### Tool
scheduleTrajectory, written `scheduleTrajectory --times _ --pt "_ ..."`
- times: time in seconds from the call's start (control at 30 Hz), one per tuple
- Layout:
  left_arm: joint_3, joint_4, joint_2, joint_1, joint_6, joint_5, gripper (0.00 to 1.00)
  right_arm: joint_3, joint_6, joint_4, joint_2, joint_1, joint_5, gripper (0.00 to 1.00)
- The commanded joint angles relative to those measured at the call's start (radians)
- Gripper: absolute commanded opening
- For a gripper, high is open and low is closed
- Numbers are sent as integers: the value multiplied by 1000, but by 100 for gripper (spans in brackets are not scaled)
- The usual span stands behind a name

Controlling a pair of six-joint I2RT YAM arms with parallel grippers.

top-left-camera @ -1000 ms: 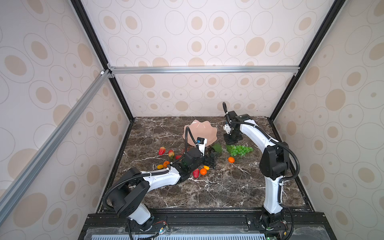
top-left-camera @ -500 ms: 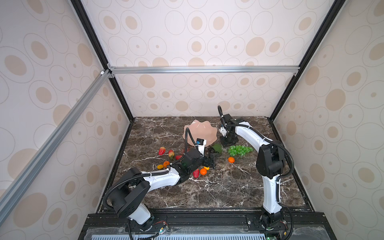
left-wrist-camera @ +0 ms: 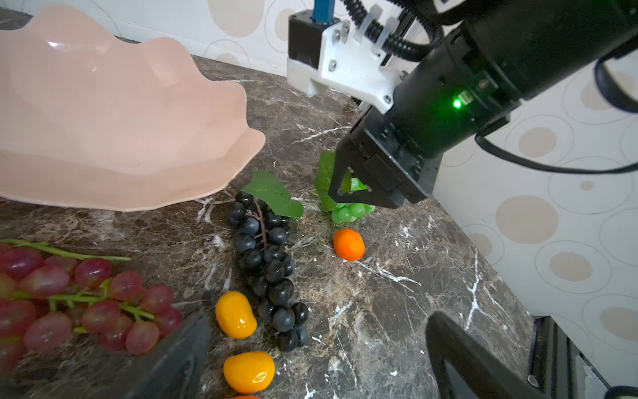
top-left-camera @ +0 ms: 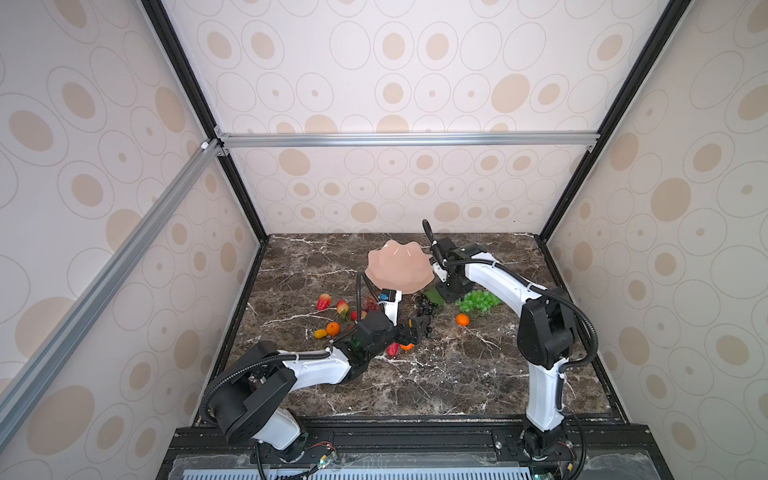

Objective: Place and organize the fake fruits in the fruit bowl

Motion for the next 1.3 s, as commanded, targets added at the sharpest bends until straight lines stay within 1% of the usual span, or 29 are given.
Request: scheduleTrajectory --times 0.0,0.17,0.3,0.5,0.67,0.8,1.07,1.2,1.27 --pt "-14 120 -28 6 -6 44 98 -34 -51 10 -59 14 62 44" --pt "-28 177 -23 5 -7 94 98 -59 -72 1 -40 20 136 37" --pt "-44 196 -26 6 -11 93 98 -55 -84 -4 -18 27 180 34" --pt "-47 197 -25 5 -19 90 98 -41 -91 -11 13 32 181 32" --pt "-46 192 -27 6 -17 88 98 -44 -103 -12 25 45 167 34" --pt "-47 185 -30 5 -16 86 98 -35 -103 -15 45 52 187 33" --pt "-49 181 -36 5 -16 80 98 -5 -101 -34 82 54 261 29" --pt "-45 181 -32 5 -15 81 98 -5 -100 -38 80 54 266 26" --pt "-42 179 -30 5 -16 83 98 -5 -99 -39 76 55 267 23"
